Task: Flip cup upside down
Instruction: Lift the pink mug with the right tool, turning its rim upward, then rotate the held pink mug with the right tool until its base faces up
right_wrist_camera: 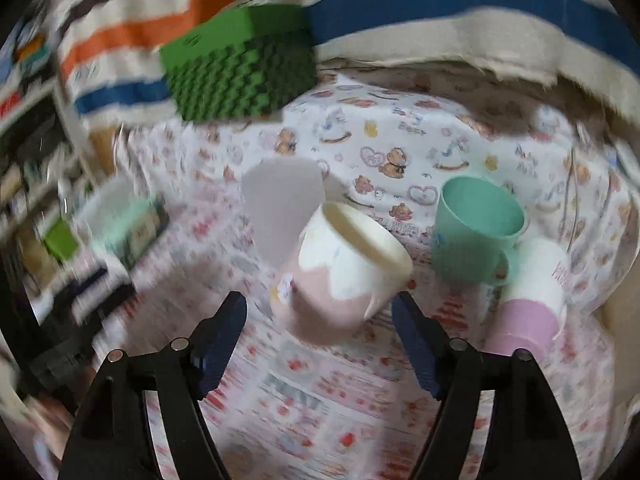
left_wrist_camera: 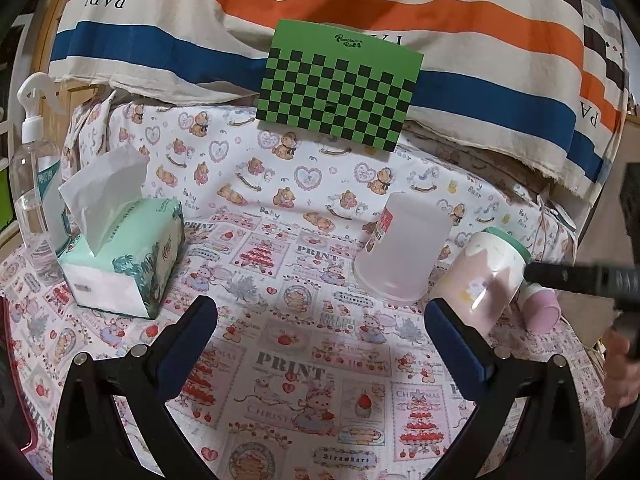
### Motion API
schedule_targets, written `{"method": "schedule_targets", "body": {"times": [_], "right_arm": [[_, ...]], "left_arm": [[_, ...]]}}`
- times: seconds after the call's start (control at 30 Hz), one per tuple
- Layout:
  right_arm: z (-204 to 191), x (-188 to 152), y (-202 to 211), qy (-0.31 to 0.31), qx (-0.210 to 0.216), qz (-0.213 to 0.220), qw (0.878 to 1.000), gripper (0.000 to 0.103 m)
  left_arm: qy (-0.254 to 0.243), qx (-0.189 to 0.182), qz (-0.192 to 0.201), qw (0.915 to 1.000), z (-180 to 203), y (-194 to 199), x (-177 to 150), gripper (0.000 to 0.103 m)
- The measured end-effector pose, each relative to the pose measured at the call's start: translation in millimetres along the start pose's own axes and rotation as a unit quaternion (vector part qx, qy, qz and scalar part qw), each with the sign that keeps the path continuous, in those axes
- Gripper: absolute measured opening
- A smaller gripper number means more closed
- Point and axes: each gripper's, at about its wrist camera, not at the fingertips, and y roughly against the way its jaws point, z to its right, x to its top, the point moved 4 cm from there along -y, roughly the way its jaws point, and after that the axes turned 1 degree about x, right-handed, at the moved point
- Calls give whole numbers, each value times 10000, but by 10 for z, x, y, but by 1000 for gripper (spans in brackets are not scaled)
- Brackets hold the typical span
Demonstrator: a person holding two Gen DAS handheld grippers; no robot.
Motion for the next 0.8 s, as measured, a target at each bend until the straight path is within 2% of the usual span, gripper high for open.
{"method": "schedule_targets", "body": {"times": [0.1, 0.23, 0.3, 0.43, 0.63, 0.7, 0.8], "right_arm": [[102, 106, -194, -518, -192, 6, 9985, 86], [157, 200, -515, -935, -177, -199, 9953, 88], [143, 224, -663, -1035, -30, -267, 9943, 91], [93, 230, -759, -678, -363, -223, 9968, 91], [-77, 124, -627, 101, -473, -201, 9986, 88], [-135, 66, -471, 297, -349, -109, 9989, 88], [-143, -26, -222, 138, 117, -27, 9998, 88]], "left_arm": [[71, -30, -22, 10000, -22, -5, 3, 103], [127, -65, -54, 9999, -41, -13, 3, 103], [112, -76, -50, 9999, -30, -10, 2, 103], [-12, -19, -24, 10000, 16, 0, -9, 103], [-54, 36, 5, 10000, 17, 0, -5, 103], [1, 28, 5, 10000, -4, 2, -1, 103], [60, -12, 14, 10000, -20, 9, 5, 103]]}}
